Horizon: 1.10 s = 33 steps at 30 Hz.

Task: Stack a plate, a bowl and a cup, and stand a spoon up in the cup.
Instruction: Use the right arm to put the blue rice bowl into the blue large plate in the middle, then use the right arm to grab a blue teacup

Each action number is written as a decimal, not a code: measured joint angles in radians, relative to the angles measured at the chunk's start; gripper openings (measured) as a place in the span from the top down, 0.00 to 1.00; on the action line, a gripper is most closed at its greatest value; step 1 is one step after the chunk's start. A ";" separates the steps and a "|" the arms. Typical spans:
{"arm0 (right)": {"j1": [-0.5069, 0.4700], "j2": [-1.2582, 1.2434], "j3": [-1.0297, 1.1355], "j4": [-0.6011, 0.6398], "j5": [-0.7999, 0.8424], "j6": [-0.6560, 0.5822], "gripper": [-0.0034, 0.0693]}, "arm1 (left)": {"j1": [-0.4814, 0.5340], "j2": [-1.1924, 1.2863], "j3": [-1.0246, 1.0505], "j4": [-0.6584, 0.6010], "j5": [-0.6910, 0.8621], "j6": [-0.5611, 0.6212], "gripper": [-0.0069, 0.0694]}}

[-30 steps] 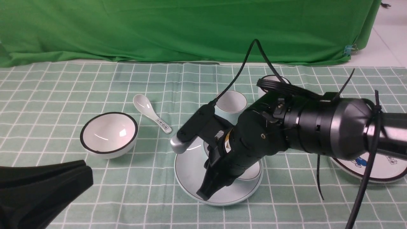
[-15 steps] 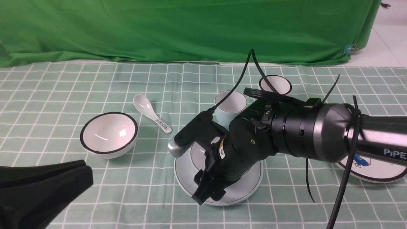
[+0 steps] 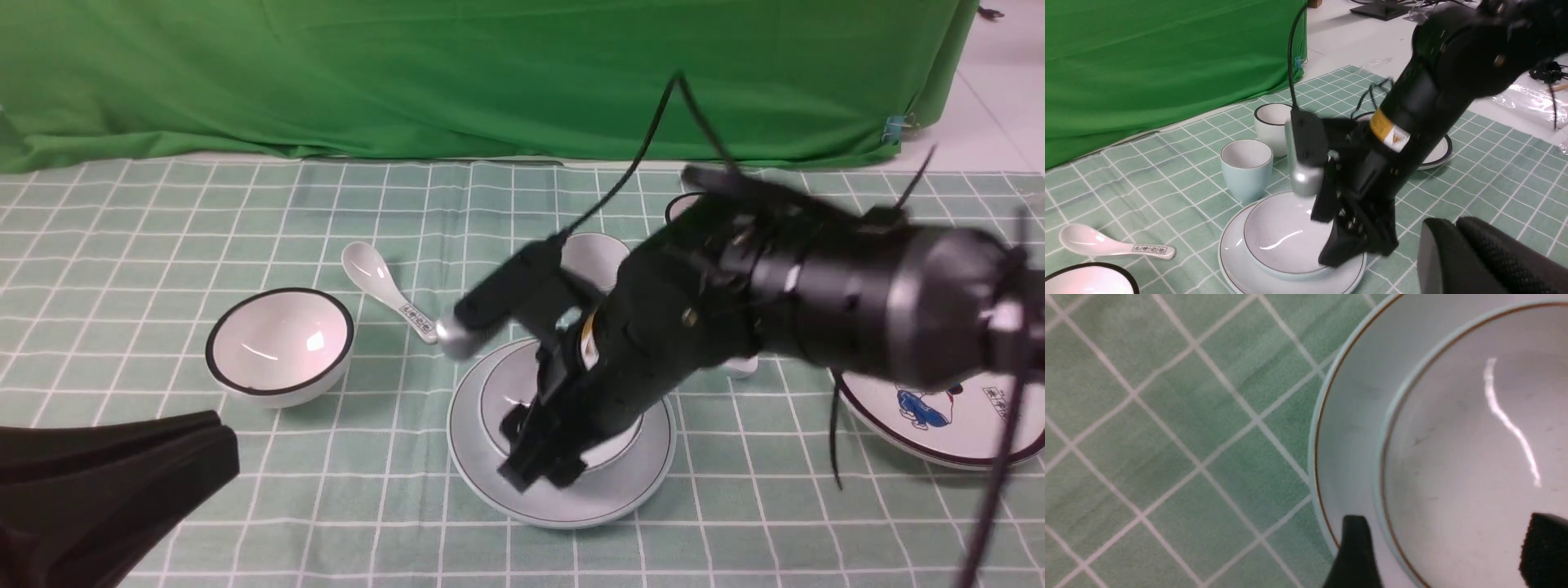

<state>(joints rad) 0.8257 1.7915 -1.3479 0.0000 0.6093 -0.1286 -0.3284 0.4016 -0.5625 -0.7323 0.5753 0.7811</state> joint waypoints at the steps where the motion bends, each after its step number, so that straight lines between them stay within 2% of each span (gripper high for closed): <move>1: -0.001 -0.018 -0.027 -0.008 0.031 -0.005 0.27 | 0.000 0.000 0.000 0.000 0.000 0.000 0.89; 3: -0.010 -0.037 -0.091 -0.014 0.103 -0.023 0.32 | 0.000 0.000 0.000 0.000 0.000 0.000 0.89; 5: -0.056 -0.029 -0.206 -0.015 0.225 -0.075 0.42 | 0.000 0.000 0.000 0.000 0.000 0.000 0.89; 8: -0.105 0.009 -0.296 -0.019 0.299 -0.103 0.46 | 0.000 0.000 0.000 0.000 0.000 0.000 0.89; 13: -0.205 0.168 -0.488 -0.012 0.386 -0.198 0.45 | 0.000 0.000 0.000 0.000 0.000 0.000 0.89; 17: -0.236 0.299 -0.628 0.035 0.401 -0.272 0.34 | 0.000 0.000 0.000 0.000 0.000 0.000 0.89; 20: -0.239 0.375 -0.715 0.049 0.404 -0.284 0.30 | 0.000 0.000 0.000 0.000 0.000 0.000 0.89; 28: -0.251 0.500 -0.801 0.050 0.358 -0.308 0.35 | 0.000 0.000 0.000 0.000 0.000 0.000 0.89; 33: -0.278 0.555 -0.801 0.049 0.353 -0.310 0.42 | 0.000 0.000 0.000 0.000 0.000 0.000 0.89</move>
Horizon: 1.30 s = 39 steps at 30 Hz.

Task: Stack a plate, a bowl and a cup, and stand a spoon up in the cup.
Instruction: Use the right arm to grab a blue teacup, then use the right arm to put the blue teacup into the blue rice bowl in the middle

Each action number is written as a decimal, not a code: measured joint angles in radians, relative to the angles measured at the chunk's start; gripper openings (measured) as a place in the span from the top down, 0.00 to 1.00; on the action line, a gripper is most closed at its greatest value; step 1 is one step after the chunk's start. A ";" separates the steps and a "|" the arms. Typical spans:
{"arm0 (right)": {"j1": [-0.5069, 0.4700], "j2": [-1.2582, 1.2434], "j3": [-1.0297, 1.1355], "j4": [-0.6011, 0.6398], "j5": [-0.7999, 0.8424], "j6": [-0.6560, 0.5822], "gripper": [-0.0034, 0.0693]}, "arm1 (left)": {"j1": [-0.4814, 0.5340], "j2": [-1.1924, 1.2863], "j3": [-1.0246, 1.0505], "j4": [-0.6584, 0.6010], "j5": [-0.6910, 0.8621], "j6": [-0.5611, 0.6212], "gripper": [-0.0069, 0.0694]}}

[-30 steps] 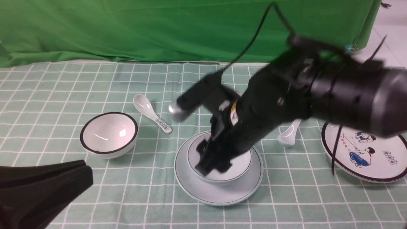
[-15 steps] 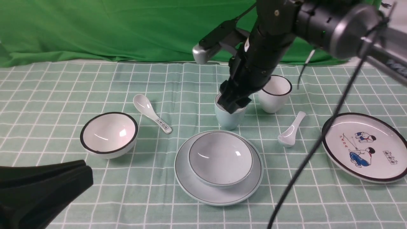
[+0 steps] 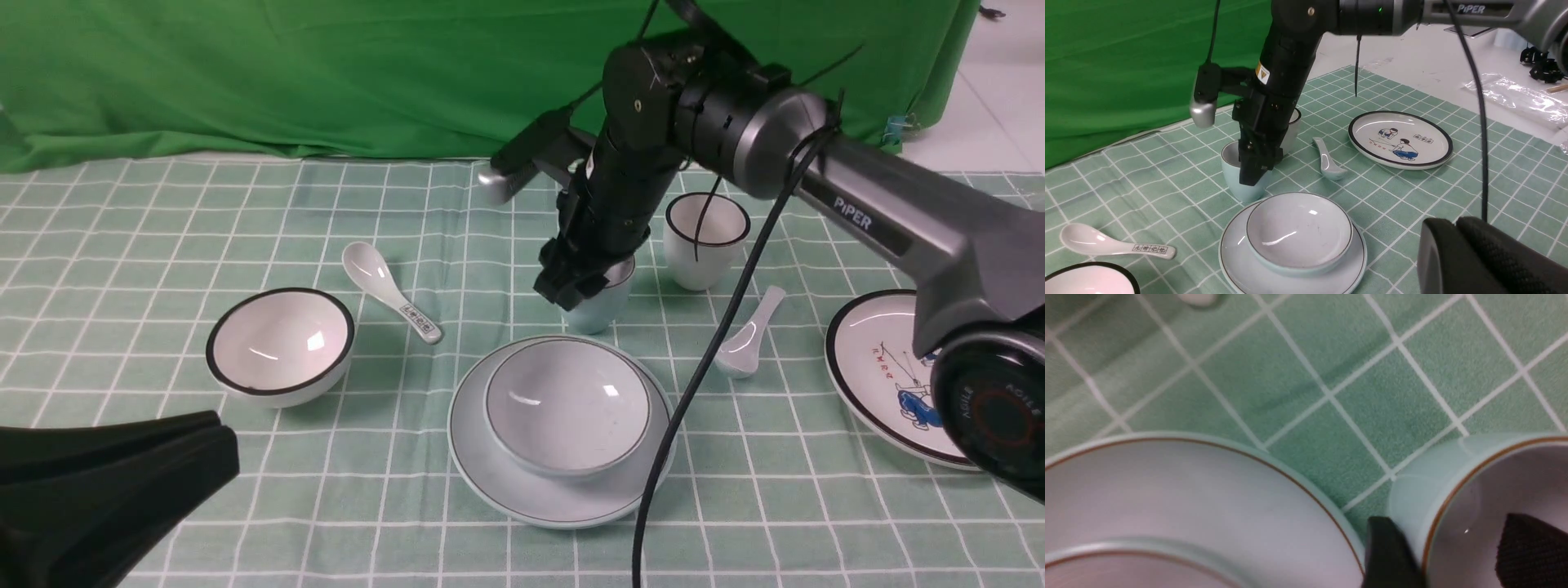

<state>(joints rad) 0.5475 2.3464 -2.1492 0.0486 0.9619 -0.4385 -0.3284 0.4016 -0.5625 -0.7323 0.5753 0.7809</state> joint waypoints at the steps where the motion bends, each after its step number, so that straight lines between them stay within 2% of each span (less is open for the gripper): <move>1: -0.003 0.004 0.000 0.000 0.000 -0.001 0.45 | 0.000 0.000 0.000 0.000 0.000 0.000 0.89; 7: -0.004 0.008 0.000 0.006 0.011 -0.001 0.82 | 0.000 0.000 0.000 0.000 0.000 0.000 0.89; 8: -0.004 0.008 0.000 0.005 0.019 -0.001 0.84 | 0.000 0.000 0.000 0.000 0.000 0.000 0.89; 15: -0.002 -0.051 0.001 0.004 0.105 -0.001 0.83 | 0.000 0.000 0.000 0.038 0.000 0.000 0.89; 19: 0.024 -0.183 0.009 -0.002 0.167 0.063 0.83 | 0.000 0.000 0.000 0.050 0.000 0.000 0.89; 24: 0.107 -0.343 0.178 -0.003 0.166 0.114 0.83 | 0.000 0.000 0.000 0.052 0.000 0.000 0.89; 29: 0.199 -0.343 0.392 0.014 0.074 0.127 0.83 | 0.000 0.000 0.000 0.052 0.000 0.000 0.89; 39: 0.204 -0.255 0.418 0.008 0.003 0.165 0.83 | 0.000 0.000 0.000 0.052 0.000 0.000 0.89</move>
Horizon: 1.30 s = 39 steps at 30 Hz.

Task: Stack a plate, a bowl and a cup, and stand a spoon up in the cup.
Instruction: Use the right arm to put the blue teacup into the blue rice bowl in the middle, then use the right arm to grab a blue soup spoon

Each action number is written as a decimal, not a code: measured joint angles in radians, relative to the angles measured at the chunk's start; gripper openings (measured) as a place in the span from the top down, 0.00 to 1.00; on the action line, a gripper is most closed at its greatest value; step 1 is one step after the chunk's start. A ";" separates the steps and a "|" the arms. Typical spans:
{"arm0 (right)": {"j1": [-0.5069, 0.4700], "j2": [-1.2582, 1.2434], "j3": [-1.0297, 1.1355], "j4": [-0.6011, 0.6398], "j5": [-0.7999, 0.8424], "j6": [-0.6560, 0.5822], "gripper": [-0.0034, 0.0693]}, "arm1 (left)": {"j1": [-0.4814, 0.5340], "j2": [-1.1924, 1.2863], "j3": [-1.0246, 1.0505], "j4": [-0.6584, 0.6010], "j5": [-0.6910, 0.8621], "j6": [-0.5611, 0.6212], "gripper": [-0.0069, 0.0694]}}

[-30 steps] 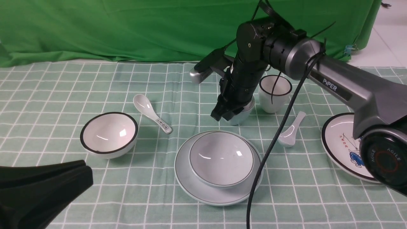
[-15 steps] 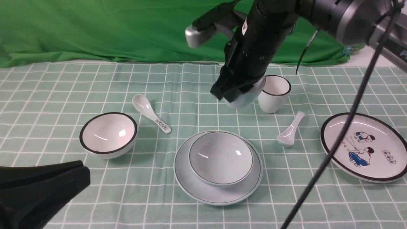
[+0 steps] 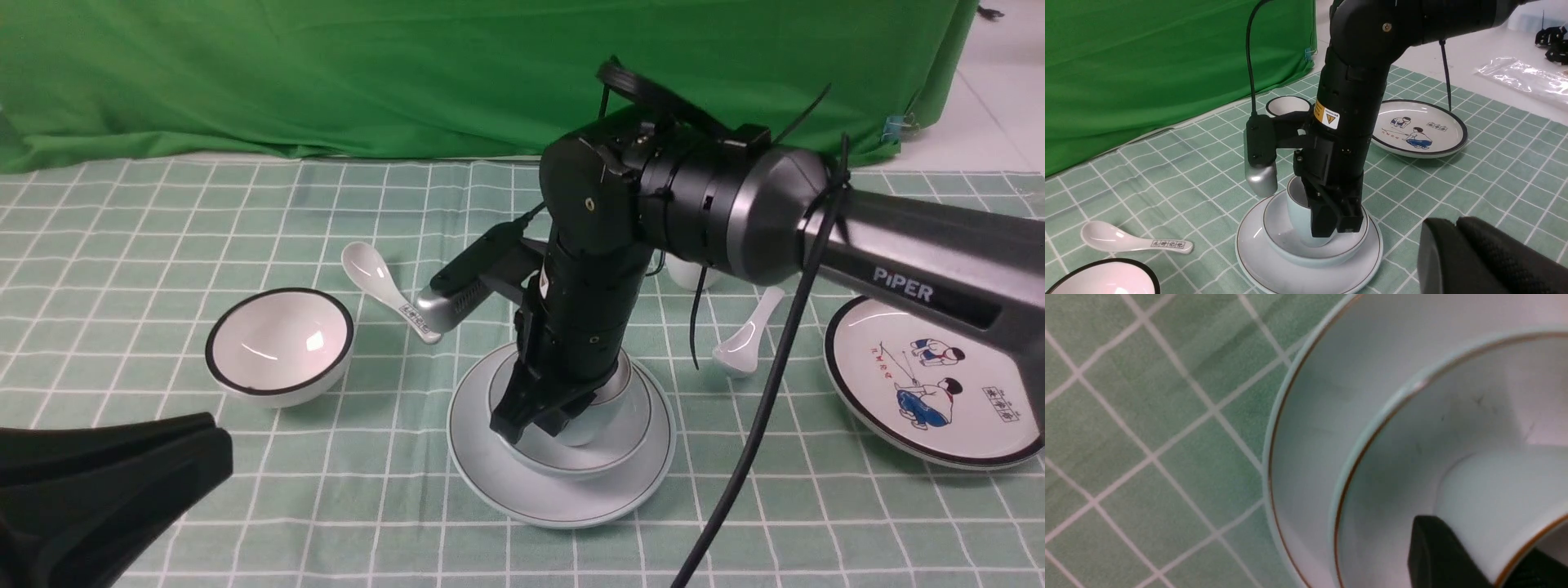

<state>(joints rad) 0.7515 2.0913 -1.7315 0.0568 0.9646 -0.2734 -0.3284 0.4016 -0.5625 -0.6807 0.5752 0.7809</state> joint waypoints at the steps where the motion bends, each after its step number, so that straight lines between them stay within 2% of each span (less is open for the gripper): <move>1: 0.000 0.000 0.000 0.000 -0.003 0.000 0.83 | 0.000 0.000 0.000 0.000 0.000 0.000 0.89; 9: 0.000 0.000 0.000 0.000 -0.004 0.018 0.83 | 0.000 0.000 0.000 0.001 0.000 0.000 0.89; 12: 0.000 0.001 0.000 0.000 -0.004 0.029 0.79 | 0.000 0.000 0.000 0.001 0.000 0.000 0.89; 17: 0.000 0.005 0.000 0.000 -0.004 0.054 0.50 | 0.000 0.000 0.000 0.001 0.000 0.001 0.89; 19: 0.000 0.001 0.000 -0.001 -0.003 0.060 0.34 | 0.000 0.000 0.000 0.001 0.000 0.001 0.89; 21: 0.000 -0.012 -0.009 -0.002 0.008 0.077 0.23 | 0.000 0.000 0.000 0.001 0.000 0.001 0.89; 24: 0.000 -0.043 -0.034 -0.002 0.029 0.082 0.17 | 0.000 0.000 0.000 0.001 0.000 0.001 0.89; 27: 0.000 -0.137 -0.073 -0.013 0.088 0.083 0.21 | 0.000 0.000 0.000 0.001 0.000 0.001 0.89; 30: -0.012 -0.240 -0.075 -0.108 0.141 0.122 0.33 | 0.000 0.000 0.000 0.001 0.000 0.001 0.89; 33: -0.059 -0.281 -0.054 -0.199 0.162 0.204 0.41 | 0.000 0.000 0.000 0.001 0.000 0.001 0.89; 35: -0.121 -0.291 -0.025 -0.238 0.160 0.273 0.45 | 0.000 0.000 0.000 0.001 0.000 0.001 0.89; 38: -0.275 -0.279 0.097 -0.243 0.084 0.397 0.46 | 0.000 0.000 0.000 0.001 0.000 0.001 0.89; 39: -0.283 -0.275 0.113 -0.240 0.066 0.404 0.46 | 0.000 0.000 0.000 0.001 0.000 0.001 0.89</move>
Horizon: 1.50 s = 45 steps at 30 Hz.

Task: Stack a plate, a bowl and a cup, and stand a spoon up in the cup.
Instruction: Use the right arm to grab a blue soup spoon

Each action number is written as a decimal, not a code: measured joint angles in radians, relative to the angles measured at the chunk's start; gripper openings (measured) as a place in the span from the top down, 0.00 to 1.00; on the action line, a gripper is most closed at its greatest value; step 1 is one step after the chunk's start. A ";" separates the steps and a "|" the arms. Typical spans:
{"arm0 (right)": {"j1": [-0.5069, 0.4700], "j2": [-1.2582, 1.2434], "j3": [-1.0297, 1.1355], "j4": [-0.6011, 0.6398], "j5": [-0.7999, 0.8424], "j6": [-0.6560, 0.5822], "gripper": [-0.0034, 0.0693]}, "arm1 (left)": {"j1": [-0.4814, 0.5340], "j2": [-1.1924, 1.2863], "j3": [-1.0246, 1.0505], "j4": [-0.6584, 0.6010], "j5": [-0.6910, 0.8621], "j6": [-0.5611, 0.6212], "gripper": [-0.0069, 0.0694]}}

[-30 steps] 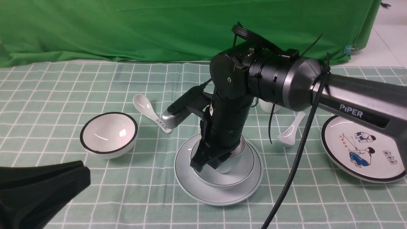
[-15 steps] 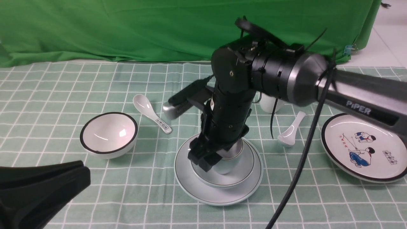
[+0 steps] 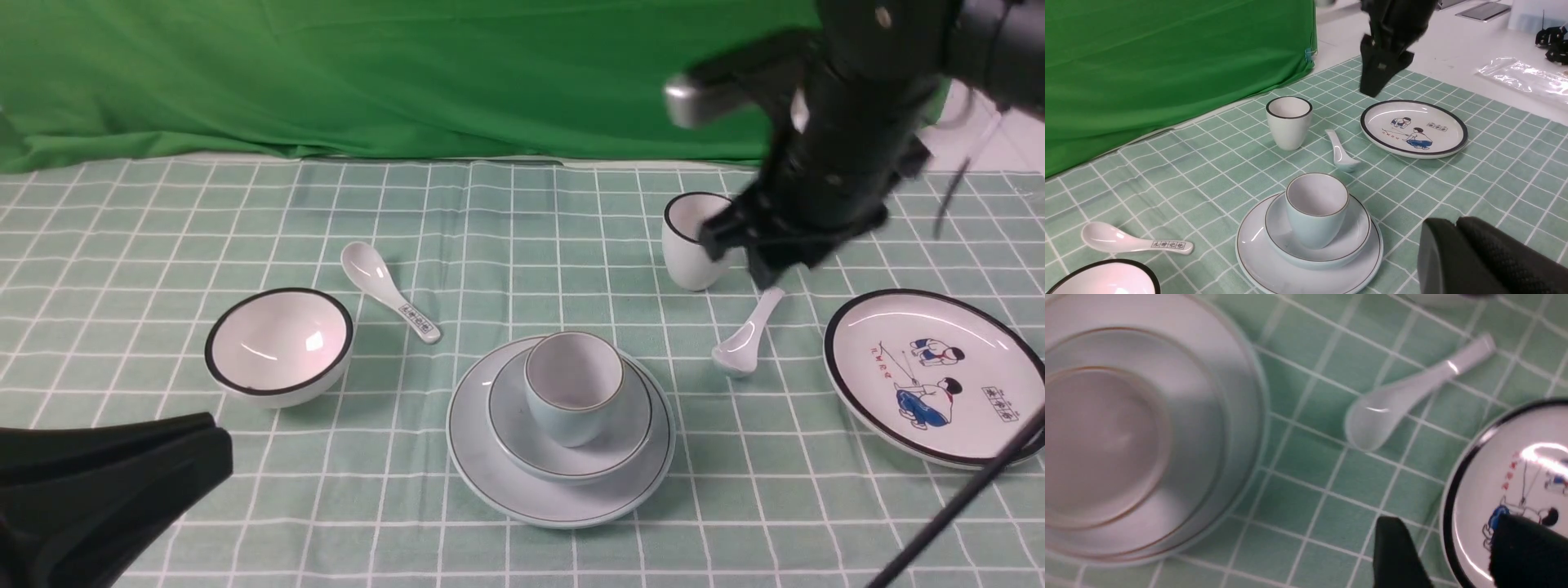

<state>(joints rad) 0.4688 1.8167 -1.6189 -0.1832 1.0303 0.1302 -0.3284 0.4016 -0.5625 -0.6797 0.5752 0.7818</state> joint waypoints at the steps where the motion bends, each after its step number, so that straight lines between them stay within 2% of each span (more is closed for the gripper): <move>1: -0.056 0.018 0.051 0.021 -0.081 0.051 0.43 | 0.000 0.000 0.000 0.000 0.000 0.000 0.89; 6: -0.179 0.110 0.086 0.104 -0.288 0.133 0.32 | 0.000 0.000 0.000 0.002 0.000 0.000 0.89; 10: -0.224 0.180 0.058 0.120 -0.343 0.160 0.31 | 0.000 0.000 0.000 0.003 0.000 0.000 0.89; 31: -0.226 0.345 0.037 0.183 -0.491 0.200 0.30 | 0.000 0.000 0.000 0.003 -0.008 0.000 0.89; 34: -0.226 0.348 0.037 0.183 -0.491 0.192 0.34 | 0.000 0.000 0.000 0.003 -0.008 0.000 0.89; 41: -0.226 0.353 0.031 0.169 -0.484 0.187 0.50 | 0.000 0.000 0.000 0.003 -0.008 0.001 0.89; 42: -0.226 0.353 0.031 0.168 -0.484 0.185 0.53 | 0.000 0.000 0.000 0.003 -0.008 0.001 0.89; 44: -0.224 0.353 0.031 0.170 -0.479 0.172 0.73 | 0.000 0.000 0.000 0.003 -0.008 0.001 0.89; 45: -0.222 0.352 0.030 0.172 -0.469 0.165 0.73 | 0.000 0.000 0.000 0.003 -0.008 0.001 0.89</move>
<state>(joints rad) 0.2471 2.1687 -1.5891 -0.0108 0.5616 0.2952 -0.3284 0.4016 -0.5625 -0.6767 0.5668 0.7826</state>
